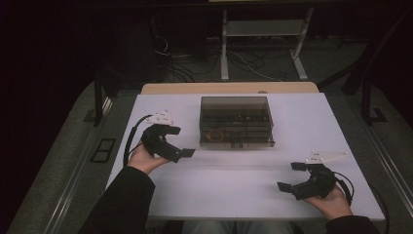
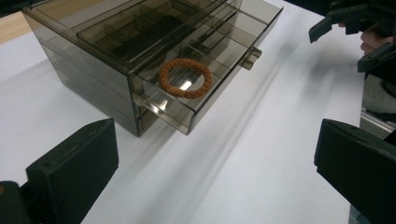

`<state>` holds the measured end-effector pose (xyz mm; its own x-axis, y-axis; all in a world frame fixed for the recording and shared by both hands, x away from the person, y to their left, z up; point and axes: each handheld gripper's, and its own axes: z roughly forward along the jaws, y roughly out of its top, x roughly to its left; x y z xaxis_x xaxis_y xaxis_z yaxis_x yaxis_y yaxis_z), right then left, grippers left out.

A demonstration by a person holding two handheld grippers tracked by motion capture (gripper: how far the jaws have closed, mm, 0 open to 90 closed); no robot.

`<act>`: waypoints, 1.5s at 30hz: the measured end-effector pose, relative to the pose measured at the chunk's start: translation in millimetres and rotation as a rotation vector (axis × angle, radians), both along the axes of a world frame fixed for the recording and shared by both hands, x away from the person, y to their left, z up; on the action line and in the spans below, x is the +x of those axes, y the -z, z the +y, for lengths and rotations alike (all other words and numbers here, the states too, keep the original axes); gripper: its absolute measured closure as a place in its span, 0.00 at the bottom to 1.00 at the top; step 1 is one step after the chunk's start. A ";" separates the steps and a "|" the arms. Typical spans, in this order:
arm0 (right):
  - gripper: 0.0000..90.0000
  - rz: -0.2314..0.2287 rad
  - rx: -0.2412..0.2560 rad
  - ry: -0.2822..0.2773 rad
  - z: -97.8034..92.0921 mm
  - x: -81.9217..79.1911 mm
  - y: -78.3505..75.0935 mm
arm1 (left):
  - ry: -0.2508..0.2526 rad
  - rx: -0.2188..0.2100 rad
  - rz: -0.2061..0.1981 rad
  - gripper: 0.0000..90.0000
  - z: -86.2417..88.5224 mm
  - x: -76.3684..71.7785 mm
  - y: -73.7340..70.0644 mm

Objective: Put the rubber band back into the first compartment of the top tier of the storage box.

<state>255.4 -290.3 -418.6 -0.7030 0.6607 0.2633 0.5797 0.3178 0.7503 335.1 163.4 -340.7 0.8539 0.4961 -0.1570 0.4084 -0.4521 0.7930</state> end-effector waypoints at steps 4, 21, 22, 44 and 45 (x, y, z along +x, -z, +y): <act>0.01 -0.001 -0.001 -0.001 0.1 0.0 0.1 | -0.006 -0.012 0.002 0.00 2.8 -7.0 5.0; 0.01 -0.002 -0.002 -0.002 0.3 -0.1 0.2 | -0.015 -0.045 0.031 0.00 8.7 -30.2 33.0; 0.01 -0.002 -0.002 -0.002 0.3 -0.2 0.2 | -0.015 -0.047 0.035 0.00 8.8 -31.4 34.9; 0.01 -0.005 -0.001 -0.004 -0.4 -0.6 0.4 | -0.022 -0.044 0.049 0.00 7.4 -50.3 73.8; 0.01 -0.004 -0.001 -0.003 -0.6 -0.6 0.4 | -0.019 -0.042 0.043 0.00 7.6 -50.6 74.0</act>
